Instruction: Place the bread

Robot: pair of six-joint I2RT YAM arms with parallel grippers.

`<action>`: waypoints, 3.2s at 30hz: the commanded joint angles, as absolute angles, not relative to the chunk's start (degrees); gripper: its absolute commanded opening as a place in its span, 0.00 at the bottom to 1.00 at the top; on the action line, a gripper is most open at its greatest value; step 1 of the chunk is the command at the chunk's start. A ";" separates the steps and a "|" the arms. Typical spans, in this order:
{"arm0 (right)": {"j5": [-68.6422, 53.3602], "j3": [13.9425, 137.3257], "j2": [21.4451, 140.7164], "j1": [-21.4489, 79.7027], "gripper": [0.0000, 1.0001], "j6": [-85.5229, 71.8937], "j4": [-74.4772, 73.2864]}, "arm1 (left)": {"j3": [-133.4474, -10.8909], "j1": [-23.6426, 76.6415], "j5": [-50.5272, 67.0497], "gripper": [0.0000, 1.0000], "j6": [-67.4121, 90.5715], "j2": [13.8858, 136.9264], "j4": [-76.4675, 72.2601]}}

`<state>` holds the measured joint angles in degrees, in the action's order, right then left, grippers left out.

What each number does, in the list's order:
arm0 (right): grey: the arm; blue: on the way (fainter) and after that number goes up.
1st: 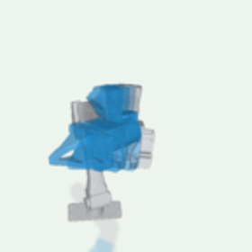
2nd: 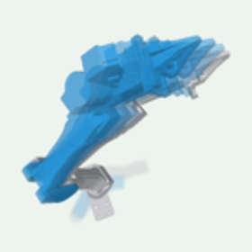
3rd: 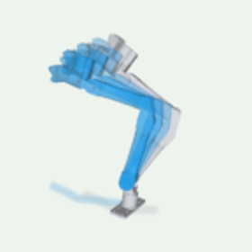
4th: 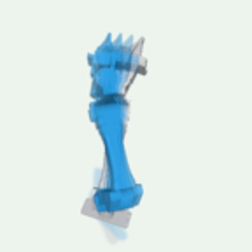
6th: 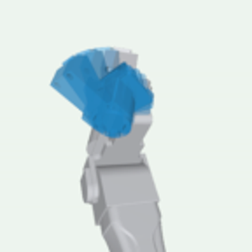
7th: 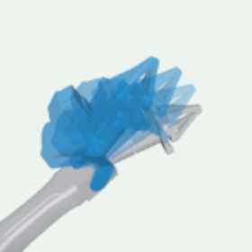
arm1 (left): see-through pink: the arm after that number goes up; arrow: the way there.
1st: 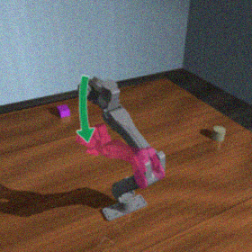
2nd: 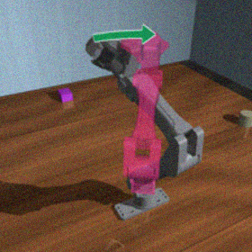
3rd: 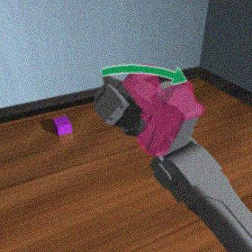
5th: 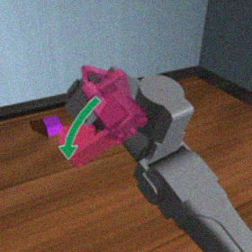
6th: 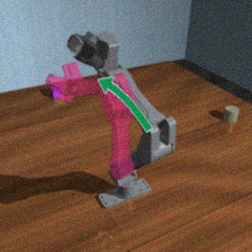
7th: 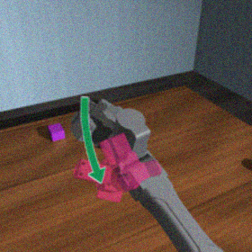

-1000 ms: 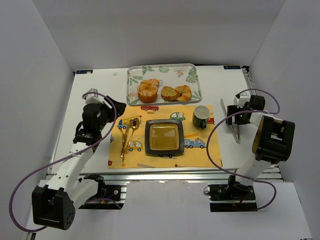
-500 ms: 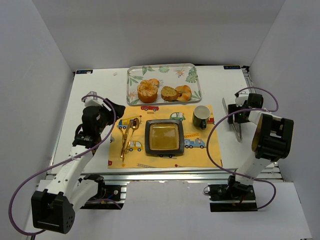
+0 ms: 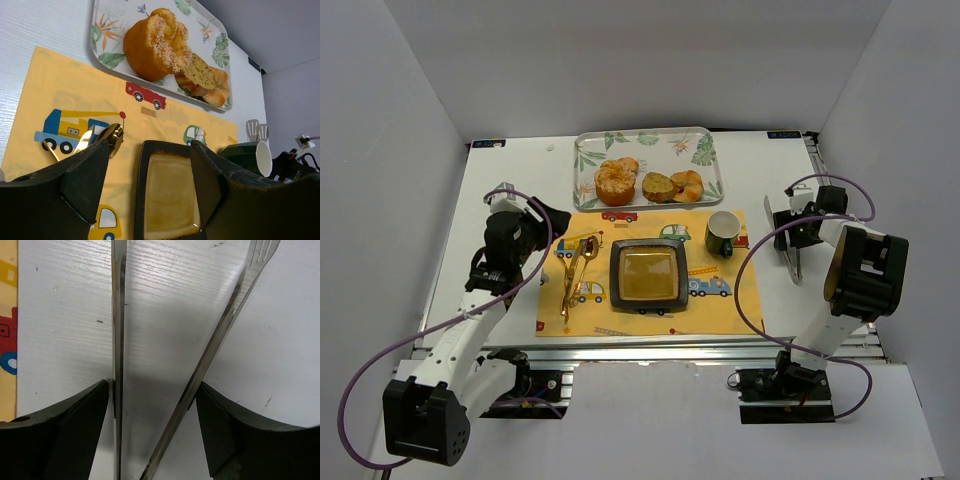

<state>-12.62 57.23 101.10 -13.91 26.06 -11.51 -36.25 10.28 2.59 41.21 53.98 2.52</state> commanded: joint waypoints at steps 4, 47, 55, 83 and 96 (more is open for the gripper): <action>-11.95 55.46 103.80 -14.68 0.68 28.13 -21.27 | -36.91 10.37 2.46 0.75 41.31 51.68 2.46; -27.07 105.38 108.63 9.58 0.39 27.07 -35.07 | -37.62 10.37 1.41 0.75 41.92 48.43 4.39; -28.12 106.70 110.30 10.81 0.41 25.40 -34.28 | -38.06 10.37 0.79 0.75 41.75 47.90 5.98; -21.45 106.70 118.56 14.59 0.46 16.35 -34.54 | -38.58 10.37 -0.88 0.75 42.01 48.96 6.42; -23.47 106.88 117.51 15.64 0.45 15.91 -37.62 | -38.58 10.46 -0.79 0.75 42.01 50.36 5.19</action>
